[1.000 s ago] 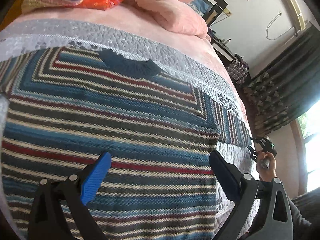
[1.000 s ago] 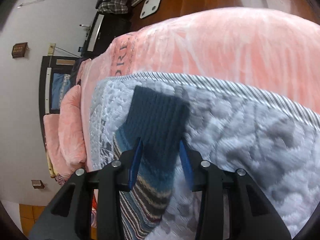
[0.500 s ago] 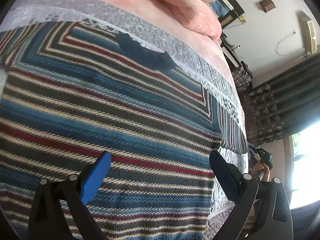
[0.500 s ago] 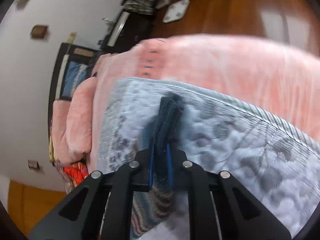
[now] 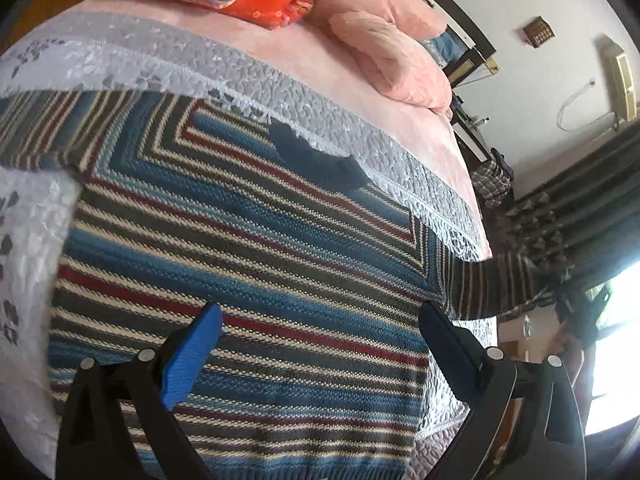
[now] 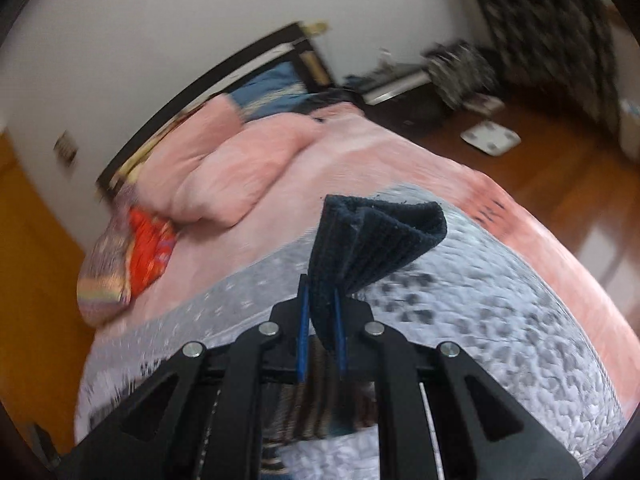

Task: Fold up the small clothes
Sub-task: 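Lift the cuff with the right tool and fold the sleeve across the sweater body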

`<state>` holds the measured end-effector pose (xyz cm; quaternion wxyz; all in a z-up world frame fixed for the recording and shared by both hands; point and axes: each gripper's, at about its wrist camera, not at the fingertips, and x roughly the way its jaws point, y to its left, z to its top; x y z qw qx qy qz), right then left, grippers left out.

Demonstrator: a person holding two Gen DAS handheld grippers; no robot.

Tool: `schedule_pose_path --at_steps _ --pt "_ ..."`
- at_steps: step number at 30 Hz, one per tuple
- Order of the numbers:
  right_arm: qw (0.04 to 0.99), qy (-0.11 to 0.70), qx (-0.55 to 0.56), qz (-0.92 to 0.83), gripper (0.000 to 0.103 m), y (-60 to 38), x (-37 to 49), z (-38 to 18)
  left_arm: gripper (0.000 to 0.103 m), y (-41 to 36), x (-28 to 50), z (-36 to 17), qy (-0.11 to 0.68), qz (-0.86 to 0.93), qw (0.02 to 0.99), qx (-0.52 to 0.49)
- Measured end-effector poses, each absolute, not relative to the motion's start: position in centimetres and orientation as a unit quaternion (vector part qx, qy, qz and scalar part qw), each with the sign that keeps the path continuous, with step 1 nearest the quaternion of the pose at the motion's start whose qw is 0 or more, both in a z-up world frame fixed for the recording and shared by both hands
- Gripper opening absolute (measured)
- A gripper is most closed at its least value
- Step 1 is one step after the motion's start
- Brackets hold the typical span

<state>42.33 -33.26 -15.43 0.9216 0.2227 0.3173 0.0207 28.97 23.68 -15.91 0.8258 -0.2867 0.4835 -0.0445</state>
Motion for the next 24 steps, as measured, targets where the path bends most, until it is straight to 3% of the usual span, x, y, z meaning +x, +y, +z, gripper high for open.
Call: schedule_pose_path --at_steps 8,18,23,24 --pt "0.938 0.332 0.087 0.055 0.009 -19.6 42.4 -15.5 0.099 24.9 30.2 -14.4 0.466 -0.073 0.831 -0.294" --pt "0.898 0.397 -0.174 0.075 0.009 -2.0 42.3 -29.8 0.099 23.0 36.3 -18.0 0.484 -0.134 0.810 -0.303" --pt "0.873 0.417 -0.234 0.098 0.023 0.4 40.9 -34.4 0.099 21.3 39.9 -21.7 0.514 -0.157 0.783 -0.313" --pt "0.876 0.411 -0.232 0.099 0.032 0.1 40.3 -34.1 0.099 20.9 40.8 -22.7 0.521 -0.163 0.773 -0.323"
